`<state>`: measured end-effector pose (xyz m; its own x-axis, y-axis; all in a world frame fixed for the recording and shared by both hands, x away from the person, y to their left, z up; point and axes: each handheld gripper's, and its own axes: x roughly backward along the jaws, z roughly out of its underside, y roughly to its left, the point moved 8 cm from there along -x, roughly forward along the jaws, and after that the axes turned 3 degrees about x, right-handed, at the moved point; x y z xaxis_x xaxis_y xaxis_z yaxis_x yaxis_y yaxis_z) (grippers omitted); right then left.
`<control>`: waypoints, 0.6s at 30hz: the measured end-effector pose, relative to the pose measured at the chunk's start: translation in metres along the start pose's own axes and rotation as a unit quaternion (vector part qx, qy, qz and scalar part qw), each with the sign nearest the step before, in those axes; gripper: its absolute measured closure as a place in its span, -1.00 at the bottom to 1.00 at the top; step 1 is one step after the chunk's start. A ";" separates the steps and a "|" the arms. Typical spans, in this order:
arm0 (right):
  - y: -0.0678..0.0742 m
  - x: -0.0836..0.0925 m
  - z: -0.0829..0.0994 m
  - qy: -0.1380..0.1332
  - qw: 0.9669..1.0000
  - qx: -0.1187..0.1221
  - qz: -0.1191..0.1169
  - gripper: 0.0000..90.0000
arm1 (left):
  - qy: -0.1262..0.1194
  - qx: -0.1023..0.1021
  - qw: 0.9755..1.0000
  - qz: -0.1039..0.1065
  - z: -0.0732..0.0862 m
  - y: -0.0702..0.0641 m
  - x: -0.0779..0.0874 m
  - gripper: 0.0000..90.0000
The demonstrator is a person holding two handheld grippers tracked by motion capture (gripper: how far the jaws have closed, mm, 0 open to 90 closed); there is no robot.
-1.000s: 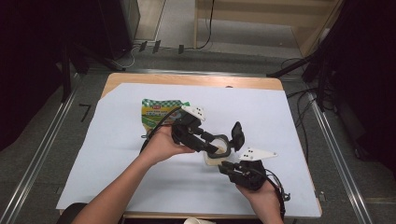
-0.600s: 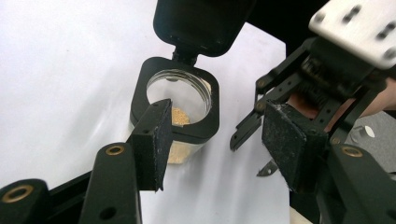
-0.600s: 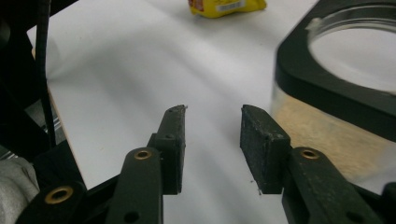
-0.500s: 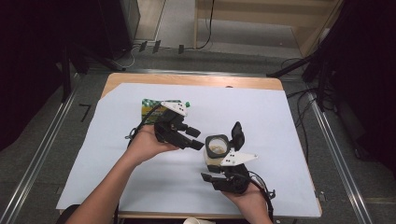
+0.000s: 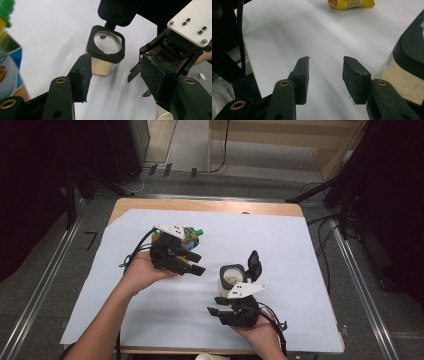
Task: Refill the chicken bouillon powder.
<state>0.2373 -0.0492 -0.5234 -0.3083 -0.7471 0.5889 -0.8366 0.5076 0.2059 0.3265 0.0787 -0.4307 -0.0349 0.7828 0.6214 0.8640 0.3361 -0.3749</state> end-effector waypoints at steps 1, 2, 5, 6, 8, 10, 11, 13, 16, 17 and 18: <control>0.001 -0.001 0.000 0.002 1.000 0.002 -0.002 0.28 | 0.000 -0.001 1.000 -0.004 0.001 0.001 0.003 -0.04; 0.001 -0.002 0.000 0.003 1.000 0.003 -0.002 0.28 | -0.004 0.002 1.000 -0.005 0.001 0.002 0.006 -0.03; 0.004 -0.006 -0.001 0.006 1.000 0.011 -0.006 0.25 | -0.007 0.005 1.000 -0.014 0.004 0.005 0.014 -0.02; 0.005 -0.007 -0.001 0.008 1.000 0.010 -0.007 0.25 | -0.006 0.006 1.000 -0.019 0.005 0.007 0.017 -0.02; 0.006 -0.009 -0.002 0.009 1.000 0.014 -0.011 0.23 | -0.010 0.011 1.000 -0.022 0.008 0.010 0.024 -0.02; 0.008 -0.011 -0.003 0.008 1.000 0.019 -0.014 0.22 | -0.011 0.014 0.999 -0.027 0.010 0.014 0.030 -0.01; 0.009 -0.012 -0.003 0.008 1.000 0.022 -0.016 0.21 | -0.014 0.018 0.999 -0.033 0.012 0.016 0.034 -0.01; 0.010 -0.014 -0.003 0.008 0.999 0.027 -0.018 0.19 | -0.014 0.019 0.999 -0.039 0.014 0.019 0.039 -0.01; 0.011 -0.017 -0.003 0.010 0.999 0.029 -0.022 0.16 | -0.018 0.025 0.998 -0.047 0.019 0.023 0.046 -0.01; 0.012 -0.018 -0.004 0.010 0.999 0.031 -0.024 0.16 | -0.017 0.025 0.998 -0.050 0.020 0.024 0.047 -0.01; 0.012 -0.018 -0.004 0.011 0.999 0.030 -0.025 0.16 | -0.019 0.028 0.998 -0.052 0.021 0.025 0.049 -0.01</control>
<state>0.2347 -0.0280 -0.5287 -0.2570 -0.7609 0.5958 -0.8767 0.4430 0.1876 0.3356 0.1364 -0.4238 -0.1422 0.7611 0.6329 0.8253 0.4442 -0.3487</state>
